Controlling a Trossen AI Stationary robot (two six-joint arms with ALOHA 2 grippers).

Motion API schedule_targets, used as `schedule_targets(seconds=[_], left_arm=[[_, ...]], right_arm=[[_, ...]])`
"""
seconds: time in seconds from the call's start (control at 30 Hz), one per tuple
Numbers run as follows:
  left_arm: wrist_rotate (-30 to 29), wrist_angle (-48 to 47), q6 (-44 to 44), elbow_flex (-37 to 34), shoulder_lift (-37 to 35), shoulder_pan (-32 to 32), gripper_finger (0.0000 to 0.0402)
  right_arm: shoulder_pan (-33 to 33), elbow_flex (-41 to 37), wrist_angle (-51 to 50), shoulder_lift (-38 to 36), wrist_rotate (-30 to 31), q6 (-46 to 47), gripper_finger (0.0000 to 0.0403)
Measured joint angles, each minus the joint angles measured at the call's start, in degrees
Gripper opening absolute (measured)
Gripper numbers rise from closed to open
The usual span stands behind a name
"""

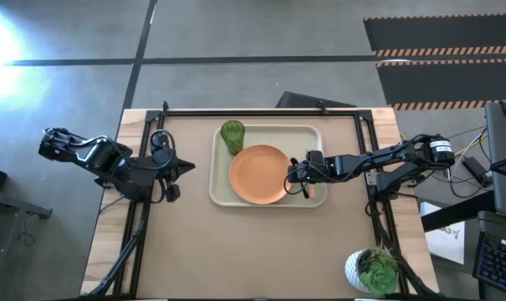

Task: Pick and place plate/cup/fork/spoon on tray
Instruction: Put the black spoon on the light brown serving tray to the right of the orange plate

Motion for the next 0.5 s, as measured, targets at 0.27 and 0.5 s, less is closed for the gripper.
schedule_targets(seconds=[0.27, 0.5], left_arm=[[0.0, 0.0, 0.0, 0.0, 0.0, 0.0, 0.0000], [0.0, 0.0, 0.0, 0.0, 0.0, 0.0, 0.0000]], right_arm=[[-0.5, 0.0, 2.7, 0.0, 4.3, -1.3, 0.0022], [-0.9, 0.0, 2.8, 0.0, 4.6, -2.2, 0.0010]])
